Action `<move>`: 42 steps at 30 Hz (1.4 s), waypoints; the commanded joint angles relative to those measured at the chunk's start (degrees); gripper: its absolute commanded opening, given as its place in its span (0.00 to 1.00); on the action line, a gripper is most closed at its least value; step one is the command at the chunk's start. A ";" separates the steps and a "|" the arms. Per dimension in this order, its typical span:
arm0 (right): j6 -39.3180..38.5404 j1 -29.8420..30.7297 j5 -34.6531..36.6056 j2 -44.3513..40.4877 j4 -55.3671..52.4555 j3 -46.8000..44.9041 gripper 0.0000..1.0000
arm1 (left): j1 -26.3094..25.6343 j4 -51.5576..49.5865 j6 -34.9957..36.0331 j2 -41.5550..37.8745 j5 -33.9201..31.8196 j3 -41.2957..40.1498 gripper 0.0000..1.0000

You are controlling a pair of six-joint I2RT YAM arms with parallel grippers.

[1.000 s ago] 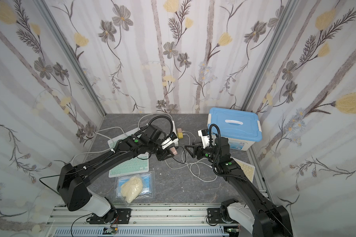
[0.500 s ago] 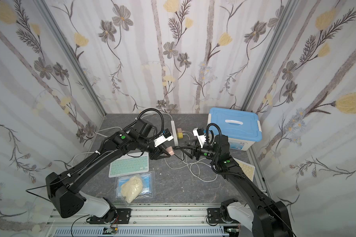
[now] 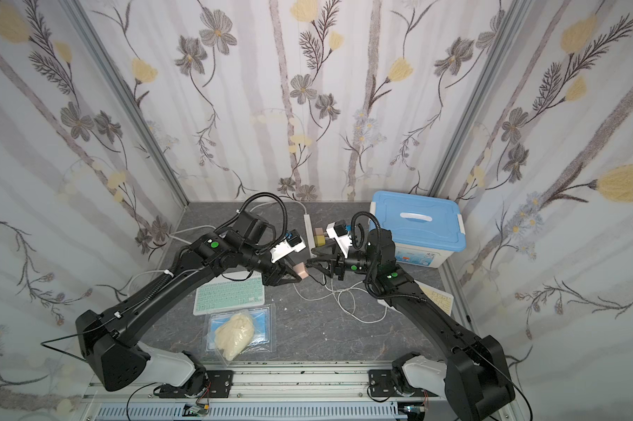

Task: Unplug the wireless keyboard
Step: Remove the power cord from the plug.

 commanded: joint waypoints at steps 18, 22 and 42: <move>-0.77 0.82 -5.37 0.57 1.94 -1.86 0.40 | 0.72 1.73 1.17 -0.22 5.30 -0.39 0.00; -0.60 0.82 -5.82 1.02 2.11 -1.49 0.40 | 0.77 1.71 1.10 -0.09 5.83 -0.31 0.00; -0.38 0.91 -4.84 3.12 1.53 0.25 0.17 | 0.66 1.62 1.01 0.41 7.61 -0.36 0.00</move>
